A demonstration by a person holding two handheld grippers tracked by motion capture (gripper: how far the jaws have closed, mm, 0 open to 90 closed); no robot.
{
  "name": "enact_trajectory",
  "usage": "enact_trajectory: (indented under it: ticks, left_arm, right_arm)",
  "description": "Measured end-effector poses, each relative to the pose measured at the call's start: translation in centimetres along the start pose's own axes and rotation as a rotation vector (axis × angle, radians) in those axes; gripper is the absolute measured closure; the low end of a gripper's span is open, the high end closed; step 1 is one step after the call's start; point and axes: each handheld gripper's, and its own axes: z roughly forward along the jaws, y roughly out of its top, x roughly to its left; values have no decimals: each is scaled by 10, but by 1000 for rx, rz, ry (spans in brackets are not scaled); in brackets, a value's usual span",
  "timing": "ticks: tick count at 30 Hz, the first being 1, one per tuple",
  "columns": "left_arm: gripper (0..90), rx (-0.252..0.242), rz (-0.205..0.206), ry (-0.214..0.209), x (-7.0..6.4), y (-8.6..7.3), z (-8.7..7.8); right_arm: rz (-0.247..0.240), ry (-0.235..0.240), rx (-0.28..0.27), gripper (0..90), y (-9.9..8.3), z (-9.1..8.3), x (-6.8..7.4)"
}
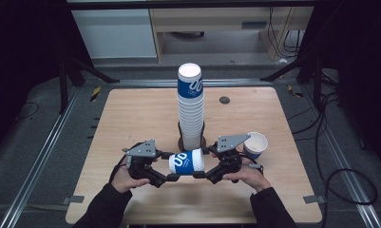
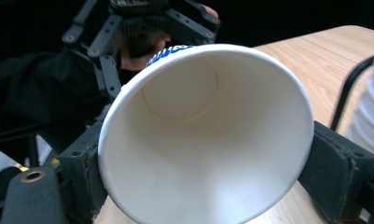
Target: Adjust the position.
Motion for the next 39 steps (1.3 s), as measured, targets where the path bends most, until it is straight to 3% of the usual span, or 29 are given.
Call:
enact_trajectory:
  ticks: [6, 13, 16, 22, 26, 31, 35, 39]
  left_arm:
    - [163, 55, 18, 58, 2, -1, -1]
    - [135, 159, 55, 83, -1, -3, 11]
    - [136, 205, 85, 86, -5, -4, 19]
    - [152, 294, 136, 88, -12, -7, 32]
    - [236, 299, 140, 61, -12, -8, 34]
    - [248, 282, 129, 43, -10, -9, 33]
    - [254, 240, 110, 53, -8, -8, 29]
    - [255, 187, 65, 66, -1, -8, 20]
  right_arm:
    - [-15, -41, 45, 151, 0, -2, -1]
    - [-27, -73, 143, 151, -3, 9, 1]
    - [-34, -65, 178, 150, -4, 16, 3]
    - [-38, -21, 193, 150, -5, 25, 7]
    - [-36, -9, 207, 147, -6, 28, 9]
    - [-28, -4, 203, 138, -6, 28, 9]
    - [-25, -23, 163, 117, -3, 26, 8]
    - [-11, -63, 91, 95, 1, 16, 4]
